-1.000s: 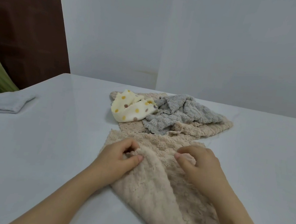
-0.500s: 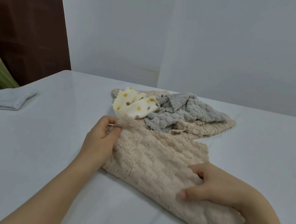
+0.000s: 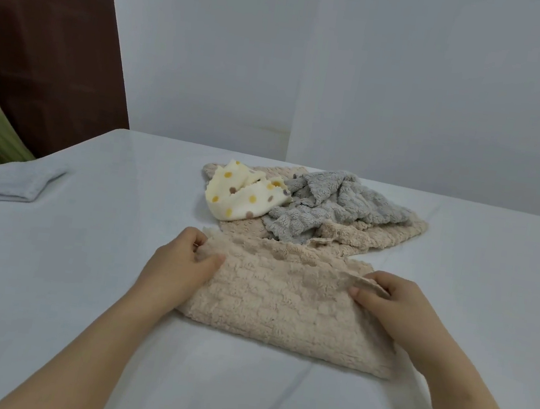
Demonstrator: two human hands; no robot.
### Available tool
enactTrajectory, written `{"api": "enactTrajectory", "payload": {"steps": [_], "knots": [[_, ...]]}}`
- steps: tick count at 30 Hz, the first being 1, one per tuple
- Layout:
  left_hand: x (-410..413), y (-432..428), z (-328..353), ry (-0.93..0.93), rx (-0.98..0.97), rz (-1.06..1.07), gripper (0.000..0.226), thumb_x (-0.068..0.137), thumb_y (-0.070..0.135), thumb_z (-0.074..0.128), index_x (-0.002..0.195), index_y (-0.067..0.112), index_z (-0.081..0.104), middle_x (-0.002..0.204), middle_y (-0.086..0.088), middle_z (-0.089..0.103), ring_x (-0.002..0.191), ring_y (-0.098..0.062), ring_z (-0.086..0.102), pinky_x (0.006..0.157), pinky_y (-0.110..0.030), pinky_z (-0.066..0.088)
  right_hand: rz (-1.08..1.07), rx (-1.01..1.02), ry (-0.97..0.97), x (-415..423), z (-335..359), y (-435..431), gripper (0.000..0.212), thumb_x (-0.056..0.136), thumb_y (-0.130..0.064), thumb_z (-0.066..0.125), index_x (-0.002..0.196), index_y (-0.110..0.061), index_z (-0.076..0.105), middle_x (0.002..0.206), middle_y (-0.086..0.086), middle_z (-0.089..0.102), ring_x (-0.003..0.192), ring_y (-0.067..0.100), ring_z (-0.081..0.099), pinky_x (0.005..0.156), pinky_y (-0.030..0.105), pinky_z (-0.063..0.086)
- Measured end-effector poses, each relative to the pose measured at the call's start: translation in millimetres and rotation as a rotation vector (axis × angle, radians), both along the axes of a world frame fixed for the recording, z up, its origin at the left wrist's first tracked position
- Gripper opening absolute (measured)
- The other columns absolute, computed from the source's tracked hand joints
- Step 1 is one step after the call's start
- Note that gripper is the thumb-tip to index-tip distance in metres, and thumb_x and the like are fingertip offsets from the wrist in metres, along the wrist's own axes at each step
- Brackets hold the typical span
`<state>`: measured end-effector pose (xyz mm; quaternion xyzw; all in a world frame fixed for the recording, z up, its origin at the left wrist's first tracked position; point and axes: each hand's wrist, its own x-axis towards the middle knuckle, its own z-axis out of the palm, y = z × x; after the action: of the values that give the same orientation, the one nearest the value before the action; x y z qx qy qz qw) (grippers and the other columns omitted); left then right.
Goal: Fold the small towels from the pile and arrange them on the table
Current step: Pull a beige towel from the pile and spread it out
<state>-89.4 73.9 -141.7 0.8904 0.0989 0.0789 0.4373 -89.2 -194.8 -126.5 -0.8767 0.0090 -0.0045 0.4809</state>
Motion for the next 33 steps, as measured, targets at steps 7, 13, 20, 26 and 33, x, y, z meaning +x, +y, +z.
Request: {"api": "enactTrajectory", "payload": {"steps": [7,13,20,26,33], "knots": [[-3.5,2.7,7.0,0.144,0.019,-0.098,0.008,0.083,0.023,0.06,0.089,0.019,0.056,0.088,-0.004,0.065,0.08,-0.018,0.061,0.071,-0.033,0.047,0.057,-0.164,0.178,-4.2,7.6,-11.3,0.021,0.086,-0.025,0.063,0.079,-0.005,0.065,0.077,0.013,0.065,0.069,0.019,0.057,0.066,0.029,0.04],[-4.1,5.0,7.1,0.104,-0.106,-0.159,0.006,0.085,0.027,0.064,0.09,0.024,0.065,0.09,0.004,0.07,0.086,-0.015,0.066,0.082,-0.036,0.053,0.061,-0.169,0.218,-8.2,14.6,-17.4,0.012,0.081,-0.022,0.069,0.081,-0.01,0.068,0.08,0.009,0.066,0.072,0.021,0.059,0.062,0.029,0.044],[-1.6,5.4,17.0,-0.02,-0.47,-0.093,0.011,0.089,0.016,0.058,0.086,0.021,0.066,0.088,0.001,0.071,0.085,-0.016,0.066,0.072,-0.03,0.051,-0.016,0.194,0.181,-9.8,18.4,-31.3,0.013,0.085,-0.016,0.063,0.081,-0.005,0.068,0.073,0.01,0.066,0.062,0.018,0.059,0.052,0.025,0.045],[14.5,2.7,3.7,-0.053,-0.305,-0.021,0.022,0.09,0.03,0.057,0.081,0.01,0.063,0.076,-0.001,0.066,0.072,-0.018,0.062,0.07,-0.032,0.048,-0.206,0.226,-0.042,-0.4,5.8,-19.5,0.008,0.084,-0.019,0.066,0.081,-0.012,0.069,0.076,0.005,0.068,0.071,0.019,0.063,0.062,0.028,0.048],[17.0,1.4,-13.6,-0.076,0.381,0.05,0.034,0.09,0.039,0.052,0.064,0.02,0.04,0.073,0.003,0.052,0.07,-0.016,0.049,0.054,-0.028,0.032,-0.225,-0.218,-0.145,9.6,-16.8,-16.3,0.01,0.085,-0.021,0.063,0.076,-0.019,0.062,0.071,-0.009,0.059,0.072,0.008,0.052,0.059,0.019,0.036]]}}
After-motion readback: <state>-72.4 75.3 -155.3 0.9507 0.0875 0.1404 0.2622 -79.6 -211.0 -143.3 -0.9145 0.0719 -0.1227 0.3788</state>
